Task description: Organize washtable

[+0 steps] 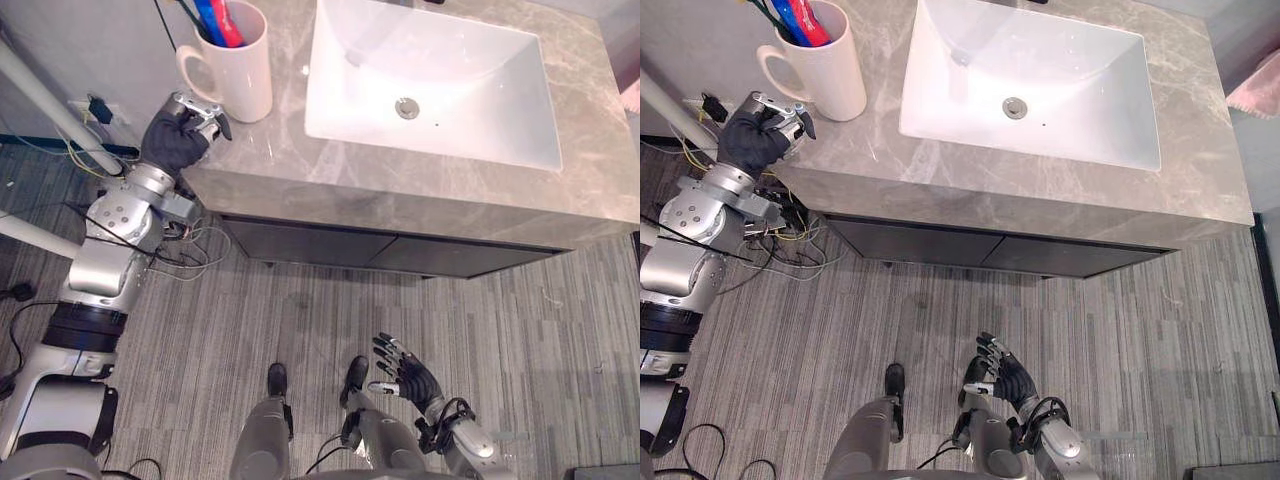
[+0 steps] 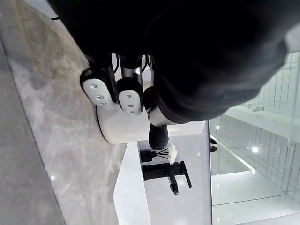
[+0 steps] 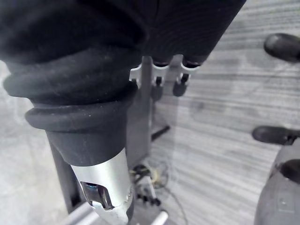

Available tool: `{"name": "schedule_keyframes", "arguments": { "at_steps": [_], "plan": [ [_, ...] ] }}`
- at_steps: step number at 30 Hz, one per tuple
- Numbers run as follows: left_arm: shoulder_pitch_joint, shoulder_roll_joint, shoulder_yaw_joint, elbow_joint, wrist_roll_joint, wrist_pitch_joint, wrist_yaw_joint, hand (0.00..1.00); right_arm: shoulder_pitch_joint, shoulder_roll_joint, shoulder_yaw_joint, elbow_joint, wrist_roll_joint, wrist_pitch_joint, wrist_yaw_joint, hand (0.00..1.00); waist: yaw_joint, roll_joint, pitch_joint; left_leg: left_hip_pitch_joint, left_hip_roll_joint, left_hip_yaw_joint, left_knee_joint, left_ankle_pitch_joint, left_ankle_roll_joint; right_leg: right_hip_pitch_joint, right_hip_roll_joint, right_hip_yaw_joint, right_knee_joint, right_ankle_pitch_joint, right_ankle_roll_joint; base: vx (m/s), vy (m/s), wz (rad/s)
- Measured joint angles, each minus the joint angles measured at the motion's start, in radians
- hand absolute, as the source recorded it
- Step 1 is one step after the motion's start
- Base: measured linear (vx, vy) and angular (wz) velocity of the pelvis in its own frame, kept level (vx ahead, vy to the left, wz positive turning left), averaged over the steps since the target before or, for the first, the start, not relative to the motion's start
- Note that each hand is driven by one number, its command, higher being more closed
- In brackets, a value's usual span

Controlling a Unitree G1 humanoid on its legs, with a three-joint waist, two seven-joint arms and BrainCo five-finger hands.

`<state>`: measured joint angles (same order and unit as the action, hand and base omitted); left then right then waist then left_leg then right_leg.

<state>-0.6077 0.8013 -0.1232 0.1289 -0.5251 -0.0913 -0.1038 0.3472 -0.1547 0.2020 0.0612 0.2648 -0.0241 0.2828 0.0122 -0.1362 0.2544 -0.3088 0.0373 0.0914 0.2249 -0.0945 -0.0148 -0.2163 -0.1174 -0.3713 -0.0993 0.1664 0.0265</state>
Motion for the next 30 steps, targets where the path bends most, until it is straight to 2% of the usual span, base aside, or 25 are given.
{"name": "schedule_keyframes", "arguments": {
  "at_steps": [9,15,24,30],
  "plan": [
    [-0.009,-0.007,-0.009,0.002,0.051,0.007,0.0,1.0,0.0,0.0,-0.011,0.0,0.0,0.0,0.002,0.0,-0.001,0.001,0.01,-0.008,0.0,0.006,0.001,0.0,0.0,-0.011,-0.001,0.011,0.0,0.001,0.0,0.01,0.021,-0.01],
    [-0.128,-0.009,-0.065,0.08,0.066,0.011,0.0,1.0,0.0,0.0,-0.02,-0.012,0.001,-0.001,0.003,0.0,0.0,0.0,0.049,-0.012,0.0,0.005,0.009,-0.001,0.001,-0.011,-0.001,0.012,0.0,0.003,-0.001,0.0,0.023,0.0],
    [-0.247,0.001,-0.136,0.148,0.068,0.018,-0.004,1.0,0.001,0.002,-0.02,-0.013,0.001,-0.001,0.003,0.0,-0.001,-0.002,0.068,-0.036,0.004,0.006,0.039,-0.018,0.006,-0.021,0.001,0.015,0.0,0.006,-0.001,0.01,0.036,-0.01],
    [-0.384,0.057,-0.164,0.231,0.067,0.017,0.003,1.0,0.003,0.012,-0.004,-0.034,0.007,-0.001,0.003,0.0,-0.004,-0.014,0.107,-0.075,0.017,0.006,0.077,-0.027,0.004,-0.045,0.012,0.017,0.0,0.016,-0.011,-0.01,0.019,-0.02]
  ]
}}
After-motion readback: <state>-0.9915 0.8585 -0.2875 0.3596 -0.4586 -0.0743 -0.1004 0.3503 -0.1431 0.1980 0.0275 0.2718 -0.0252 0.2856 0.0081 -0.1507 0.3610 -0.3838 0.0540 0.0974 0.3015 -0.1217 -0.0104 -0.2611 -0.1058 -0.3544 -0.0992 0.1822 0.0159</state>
